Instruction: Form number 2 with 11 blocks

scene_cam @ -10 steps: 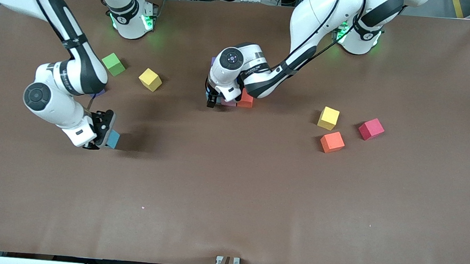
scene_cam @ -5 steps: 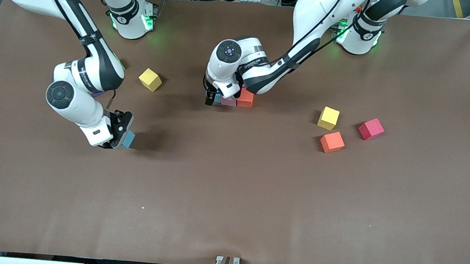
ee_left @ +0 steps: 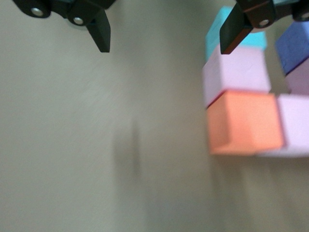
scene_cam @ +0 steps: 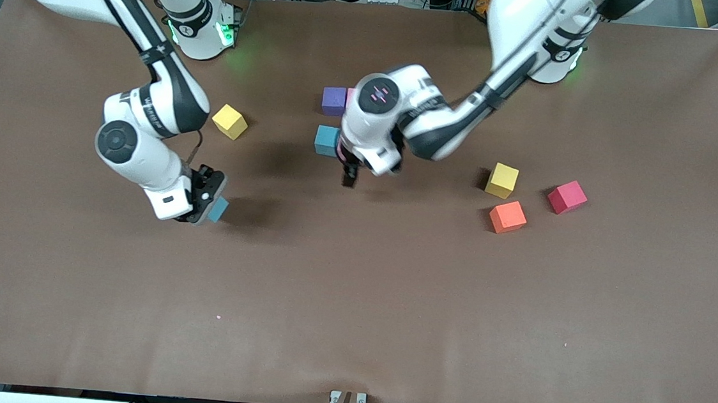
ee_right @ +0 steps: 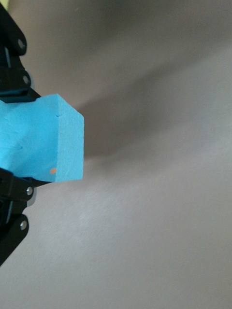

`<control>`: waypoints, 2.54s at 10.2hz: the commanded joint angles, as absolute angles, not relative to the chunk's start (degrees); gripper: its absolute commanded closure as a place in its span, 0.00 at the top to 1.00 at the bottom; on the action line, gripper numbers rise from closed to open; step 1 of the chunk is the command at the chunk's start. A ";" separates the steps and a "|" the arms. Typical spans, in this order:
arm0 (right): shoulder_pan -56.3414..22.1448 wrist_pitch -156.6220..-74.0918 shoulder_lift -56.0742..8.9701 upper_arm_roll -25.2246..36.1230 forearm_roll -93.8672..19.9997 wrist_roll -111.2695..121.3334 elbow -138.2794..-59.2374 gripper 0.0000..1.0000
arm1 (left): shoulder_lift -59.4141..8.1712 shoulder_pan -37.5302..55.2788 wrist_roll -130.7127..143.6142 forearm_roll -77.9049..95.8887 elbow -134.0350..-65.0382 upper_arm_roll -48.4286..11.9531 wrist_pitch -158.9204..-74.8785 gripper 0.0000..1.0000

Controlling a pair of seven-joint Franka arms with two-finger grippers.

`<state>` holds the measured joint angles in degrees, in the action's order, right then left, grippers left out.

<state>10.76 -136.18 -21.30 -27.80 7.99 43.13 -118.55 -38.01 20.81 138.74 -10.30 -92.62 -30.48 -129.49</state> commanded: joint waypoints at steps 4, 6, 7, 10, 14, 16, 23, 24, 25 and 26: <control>0.64 -135.79 -17.94 -27.34 6.94 19.74 -120.05 0.37 | -38.23 10.22 121.69 -18.27 -94.57 -30.67 -125.43 1.00; -0.35 -135.79 -17.67 -27.42 6.68 11.82 -121.02 0.38 | -38.58 4.78 108.52 -18.89 -96.06 -30.67 -123.22 1.00; -1.92 -135.36 -17.67 -27.42 4.50 4.99 -121.11 0.40 | -38.06 2.48 103.67 -19.07 -96.06 -30.67 -122.96 1.00; -8.60 -136.66 -17.93 -26.90 3.87 -13.12 -121.29 0.39 | -34.64 -2.62 92.50 -19.25 -97.98 -30.76 -121.64 1.00; -12.22 -139.99 -20.38 -26.72 3.78 -35.38 -120.85 0.38 | -25.94 -6.94 74.74 -19.42 -107.47 -30.94 -122.16 1.00; -13.26 -142.54 -22.23 -26.63 3.34 -42.58 -120.85 0.38 | -25.58 -9.57 69.55 -22.92 -110.46 -31.11 -125.57 1.00; -18.10 -146.60 -26.63 -24.79 3.69 -51.05 -120.85 0.38 | -23.55 -12.92 64.95 -27.60 -122.34 -31.11 -139.48 1.00; -18.63 -146.51 -26.63 -24.70 3.78 -52.02 -120.94 0.38 | -23.55 -12.92 64.78 -27.68 -123.21 -31.11 -139.57 1.00; -19.15 -146.43 -26.63 -24.61 4.13 -52.21 -121.02 0.38 | -23.47 -12.92 64.78 -28.56 -123.83 -31.11 -139.48 1.00; -19.33 -146.43 -26.63 -24.26 4.30 -52.21 -121.03 0.38 | -23.38 -13.79 64.78 -29.17 -124.01 -31.11 -139.48 1.00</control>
<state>-18.15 -146.01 -26.68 -25.32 4.60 -51.17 -120.99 -25.52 -12.13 65.20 -27.42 -121.78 -30.54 -138.62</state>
